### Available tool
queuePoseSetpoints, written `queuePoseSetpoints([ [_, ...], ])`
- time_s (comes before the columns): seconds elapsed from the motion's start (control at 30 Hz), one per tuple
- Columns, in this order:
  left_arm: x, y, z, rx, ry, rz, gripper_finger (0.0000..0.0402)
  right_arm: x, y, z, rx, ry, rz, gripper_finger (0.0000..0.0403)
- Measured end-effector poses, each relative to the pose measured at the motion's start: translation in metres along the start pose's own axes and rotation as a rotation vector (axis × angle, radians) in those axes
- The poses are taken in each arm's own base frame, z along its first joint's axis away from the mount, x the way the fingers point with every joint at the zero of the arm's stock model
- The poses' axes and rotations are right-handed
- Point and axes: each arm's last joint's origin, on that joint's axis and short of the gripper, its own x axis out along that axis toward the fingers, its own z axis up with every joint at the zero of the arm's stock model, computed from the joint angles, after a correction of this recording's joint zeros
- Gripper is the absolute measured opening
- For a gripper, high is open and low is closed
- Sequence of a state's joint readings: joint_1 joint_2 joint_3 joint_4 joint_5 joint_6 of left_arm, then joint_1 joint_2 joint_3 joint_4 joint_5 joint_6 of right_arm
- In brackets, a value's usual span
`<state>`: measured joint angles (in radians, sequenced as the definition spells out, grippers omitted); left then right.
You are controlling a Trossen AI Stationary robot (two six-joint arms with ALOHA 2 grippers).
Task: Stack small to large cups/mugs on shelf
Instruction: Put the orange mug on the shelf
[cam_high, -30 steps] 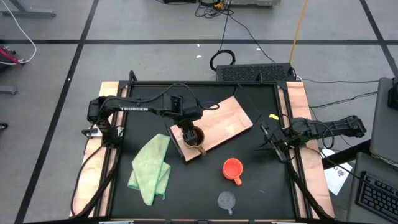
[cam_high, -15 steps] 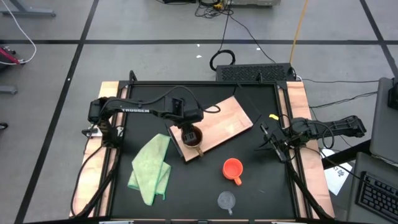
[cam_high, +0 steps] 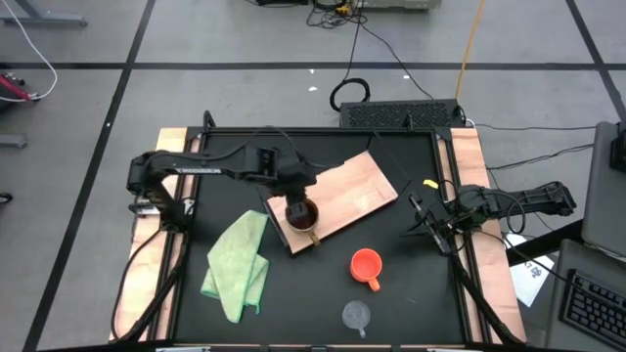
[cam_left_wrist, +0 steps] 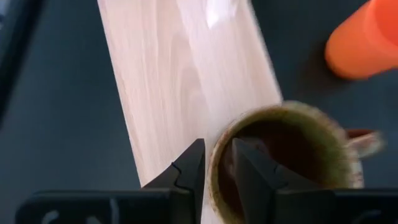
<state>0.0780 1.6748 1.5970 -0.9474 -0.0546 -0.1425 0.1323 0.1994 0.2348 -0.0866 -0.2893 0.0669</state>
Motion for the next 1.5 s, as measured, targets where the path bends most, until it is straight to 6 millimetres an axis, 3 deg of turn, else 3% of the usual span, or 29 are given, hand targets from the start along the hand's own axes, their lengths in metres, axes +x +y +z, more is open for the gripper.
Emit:
queuePoseSetpoints([
  [0.2,-0.053,0.0,-0.002,-0.022,-0.171,-0.016,0.0072,0.0,0.0,0.0,0.0,0.001,0.0,0.0],
  [0.3,-0.075,-0.012,-0.008,0.018,-0.234,-0.001,0.0029,0.001,0.0,0.0,0.001,0.004,0.0,0.0],
  [0.37,-0.085,-0.023,-0.011,0.061,-0.284,0.013,0.0009,0.001,0.0,0.0,0.0,0.004,0.0,0.0],
  [0.67,-0.107,-0.074,-0.026,0.233,-0.468,0.076,0.0002,0.001,0.0,0.0,-0.006,0.004,0.0,0.0],
  [0.8,-0.109,-0.077,-0.047,0.239,-0.537,0.106,0.0001,0.001,0.0,0.0,-0.006,0.005,0.0,0.0],
  [0.93,-0.108,-0.065,-0.077,0.203,-0.626,0.092,0.0001,0.001,0.0,0.0,-0.002,0.007,0.0,0.0],
  [1.27,-0.075,-0.036,-0.157,0.137,-0.897,0.023,0.0,0.001,0.0,0.0,-0.002,0.005,0.0,0.0],
  [1.5,-0.044,-0.026,-0.197,0.116,-0.961,-0.002,0.0,0.001,0.0,0.001,-0.005,-0.003,0.0,0.0],
])
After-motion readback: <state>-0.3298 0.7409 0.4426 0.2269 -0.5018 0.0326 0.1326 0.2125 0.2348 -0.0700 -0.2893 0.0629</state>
